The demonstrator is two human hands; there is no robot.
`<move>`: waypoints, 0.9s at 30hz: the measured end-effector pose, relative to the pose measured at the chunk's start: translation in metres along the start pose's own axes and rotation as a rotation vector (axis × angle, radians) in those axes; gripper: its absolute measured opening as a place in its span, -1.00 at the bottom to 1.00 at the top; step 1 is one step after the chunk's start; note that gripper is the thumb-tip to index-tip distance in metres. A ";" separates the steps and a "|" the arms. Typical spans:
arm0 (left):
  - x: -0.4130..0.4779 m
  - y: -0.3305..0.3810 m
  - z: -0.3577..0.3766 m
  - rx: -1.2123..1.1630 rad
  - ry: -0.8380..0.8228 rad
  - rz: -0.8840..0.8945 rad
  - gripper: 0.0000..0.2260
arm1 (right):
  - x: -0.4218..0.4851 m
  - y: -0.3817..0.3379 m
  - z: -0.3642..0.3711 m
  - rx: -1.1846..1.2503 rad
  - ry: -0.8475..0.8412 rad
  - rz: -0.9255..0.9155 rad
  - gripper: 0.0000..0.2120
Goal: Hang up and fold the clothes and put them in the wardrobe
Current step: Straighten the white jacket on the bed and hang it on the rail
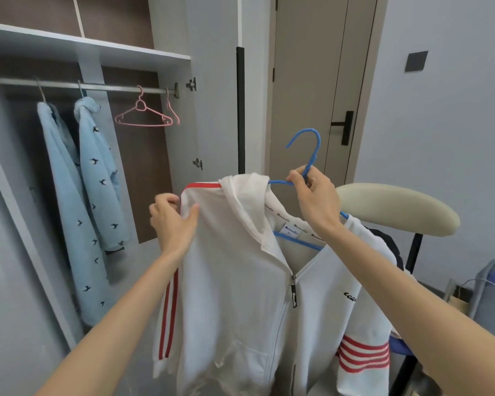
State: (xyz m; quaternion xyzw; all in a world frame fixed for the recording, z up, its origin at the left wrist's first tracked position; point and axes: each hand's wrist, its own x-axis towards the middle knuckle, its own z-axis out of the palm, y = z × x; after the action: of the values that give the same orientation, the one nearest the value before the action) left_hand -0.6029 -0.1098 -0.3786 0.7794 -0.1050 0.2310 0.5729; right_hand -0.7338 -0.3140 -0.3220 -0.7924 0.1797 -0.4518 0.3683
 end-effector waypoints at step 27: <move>-0.004 -0.018 0.002 0.134 0.007 0.361 -0.86 | 0.000 0.022 -0.004 -0.143 0.095 0.091 -0.77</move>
State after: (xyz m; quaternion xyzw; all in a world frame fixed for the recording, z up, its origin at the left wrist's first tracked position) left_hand -0.5980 -0.1058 -0.3962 0.7834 -0.2257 0.3391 0.4695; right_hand -0.7365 -0.3301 -0.3367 -0.7853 0.2646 -0.4577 0.3221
